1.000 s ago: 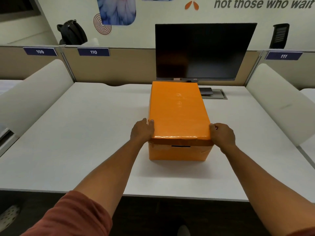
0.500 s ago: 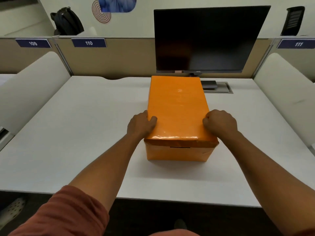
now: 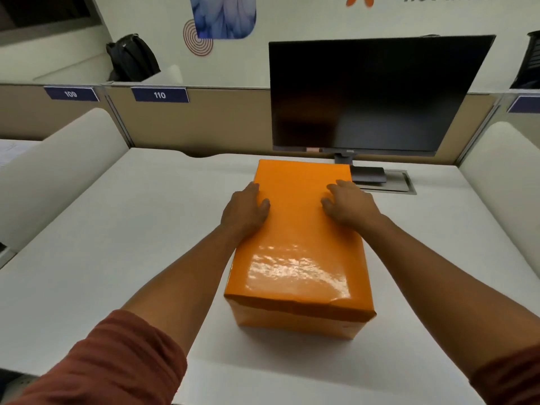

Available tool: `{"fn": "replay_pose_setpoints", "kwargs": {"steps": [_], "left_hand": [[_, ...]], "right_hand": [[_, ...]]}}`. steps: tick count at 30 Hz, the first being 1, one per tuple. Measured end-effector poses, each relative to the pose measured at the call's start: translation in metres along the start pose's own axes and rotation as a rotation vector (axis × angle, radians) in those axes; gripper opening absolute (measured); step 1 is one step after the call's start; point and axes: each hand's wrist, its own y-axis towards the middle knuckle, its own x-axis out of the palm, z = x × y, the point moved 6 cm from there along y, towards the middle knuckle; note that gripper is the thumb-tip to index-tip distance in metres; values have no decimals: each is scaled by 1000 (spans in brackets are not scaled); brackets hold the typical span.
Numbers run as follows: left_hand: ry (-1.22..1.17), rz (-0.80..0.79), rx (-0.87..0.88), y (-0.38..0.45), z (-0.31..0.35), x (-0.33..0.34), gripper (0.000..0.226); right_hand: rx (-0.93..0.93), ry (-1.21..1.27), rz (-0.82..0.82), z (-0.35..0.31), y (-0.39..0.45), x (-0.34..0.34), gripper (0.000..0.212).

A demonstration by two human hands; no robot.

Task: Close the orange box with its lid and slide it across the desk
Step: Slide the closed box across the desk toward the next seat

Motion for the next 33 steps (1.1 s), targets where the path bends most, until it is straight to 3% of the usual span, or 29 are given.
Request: {"fn": "replay_pose_setpoints", "kwargs": {"steps": [5, 12, 16, 20, 22, 26, 30, 33], "left_hand": [[76, 3, 55, 36, 19, 4, 51], [243, 54, 48, 56, 18, 6, 35], [391, -58, 108, 55, 19, 14, 46], [365, -178, 79, 52, 18, 16, 54], [251, -256, 71, 46, 13, 19, 59], [26, -287, 20, 30, 1, 21, 70], [-160, -200, -150, 9, -17, 20, 82], [-297, -202, -295, -5, -38, 20, 83]], "right_hand": [[-46, -18, -96, 7, 37, 2, 60], [-111, -79, -101, 16, 57, 11, 60], [-101, -73, -69, 20, 55, 25, 66], [-83, -59, -98, 16, 52, 25, 64], [-79, 61, -136, 17, 46, 21, 60], [70, 763, -26, 44, 19, 14, 46], [224, 1005, 123, 62, -11, 26, 46], [358, 1152, 44, 69, -32, 44, 47]]}}
